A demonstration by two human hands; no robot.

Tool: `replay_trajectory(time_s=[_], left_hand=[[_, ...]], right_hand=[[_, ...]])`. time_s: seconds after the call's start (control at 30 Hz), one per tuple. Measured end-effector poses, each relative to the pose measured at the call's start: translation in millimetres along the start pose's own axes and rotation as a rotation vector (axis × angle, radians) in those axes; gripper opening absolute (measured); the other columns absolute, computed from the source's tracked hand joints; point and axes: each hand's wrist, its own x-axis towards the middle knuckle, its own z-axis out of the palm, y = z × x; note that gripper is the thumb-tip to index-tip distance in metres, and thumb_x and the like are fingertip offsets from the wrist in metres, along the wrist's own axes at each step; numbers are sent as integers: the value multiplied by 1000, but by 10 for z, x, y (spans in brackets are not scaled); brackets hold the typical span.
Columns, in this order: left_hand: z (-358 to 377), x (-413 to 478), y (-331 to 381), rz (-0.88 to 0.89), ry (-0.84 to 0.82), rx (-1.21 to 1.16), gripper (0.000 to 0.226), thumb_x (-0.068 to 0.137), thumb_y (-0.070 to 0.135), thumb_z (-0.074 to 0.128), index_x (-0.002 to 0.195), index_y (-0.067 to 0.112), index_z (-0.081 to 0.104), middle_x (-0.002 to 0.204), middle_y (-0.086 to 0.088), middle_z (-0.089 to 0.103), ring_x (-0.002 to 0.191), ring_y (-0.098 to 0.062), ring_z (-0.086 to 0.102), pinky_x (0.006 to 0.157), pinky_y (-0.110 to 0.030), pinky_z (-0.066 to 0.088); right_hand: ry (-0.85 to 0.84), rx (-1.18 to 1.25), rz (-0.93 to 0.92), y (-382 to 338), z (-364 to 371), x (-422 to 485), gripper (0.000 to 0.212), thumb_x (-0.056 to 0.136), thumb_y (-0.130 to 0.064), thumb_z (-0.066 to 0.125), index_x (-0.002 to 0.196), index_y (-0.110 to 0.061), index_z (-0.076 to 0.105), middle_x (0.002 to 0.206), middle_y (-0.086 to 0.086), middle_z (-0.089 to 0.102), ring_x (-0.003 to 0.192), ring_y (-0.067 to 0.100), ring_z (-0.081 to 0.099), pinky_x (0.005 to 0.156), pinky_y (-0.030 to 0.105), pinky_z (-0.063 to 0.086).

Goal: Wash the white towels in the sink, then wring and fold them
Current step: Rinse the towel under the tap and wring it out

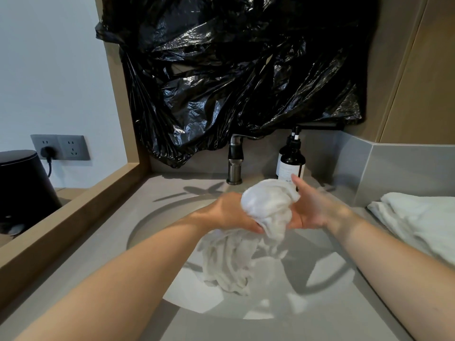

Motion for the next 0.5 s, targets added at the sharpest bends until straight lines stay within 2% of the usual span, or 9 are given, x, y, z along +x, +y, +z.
replay_trajectory(time_s=[0.1, 0.17, 0.23, 0.3, 0.37, 0.43, 0.5], left_hand=[[-2, 9, 45, 49, -4, 179, 37, 67, 29, 89, 95, 26, 64, 83, 14, 63, 82, -9, 58, 64, -9, 40], [-66, -16, 72, 44, -14, 308, 39, 67, 30, 88, 96, 29, 62, 84, 14, 63, 84, -11, 60, 68, -17, 45], [-118, -41, 109, 54, -48, 544, 41, 69, 34, 86, 99, 33, 59, 88, 14, 65, 87, -13, 61, 74, -26, 50], [-129, -41, 129, 81, -69, 796, 46, 72, 37, 83, 109, 30, 57, 98, 10, 67, 93, -15, 62, 78, -32, 51], [-120, -16, 112, 85, -34, 977, 46, 76, 39, 79, 112, 25, 55, 102, 7, 66, 97, -17, 62, 73, -32, 48], [-130, 26, 96, 36, 44, 1055, 43, 78, 38, 77, 112, 24, 55, 102, 5, 67, 96, -19, 65, 67, -30, 43], [-136, 53, 97, -7, 116, 1066, 42, 81, 35, 76, 115, 21, 56, 104, 1, 68, 96, -22, 65, 66, -29, 40]], right_hand=[[-129, -174, 138, 60, 32, -71, 94, 69, -82, 43, 112, -3, 71, 113, 25, 66, 91, 42, 68, 70, 53, 57], [-215, -228, 146, 54, 22, -117, 100, 54, -83, 58, 118, -6, 69, 119, 25, 64, 101, 44, 65, 74, 54, 57], [-214, -253, 153, 63, 60, -140, 99, 50, -79, 65, 123, -12, 67, 126, 24, 60, 112, 45, 60, 81, 55, 55], [-145, -263, 201, 68, 166, -88, 94, 63, -81, 51, 126, -12, 63, 126, 22, 61, 111, 42, 61, 88, 55, 50], [59, -214, 220, 70, 258, 17, 88, 81, -79, 33, 127, -8, 58, 113, 17, 68, 101, 36, 66, 96, 56, 44], [212, -135, 238, 67, 328, 115, 81, 89, -74, 30, 123, -5, 55, 111, 18, 66, 108, 38, 61, 104, 60, 36], [270, -104, 289, 78, 475, 118, 76, 89, -73, 34, 116, -7, 57, 119, 21, 62, 116, 45, 54, 102, 66, 31]])
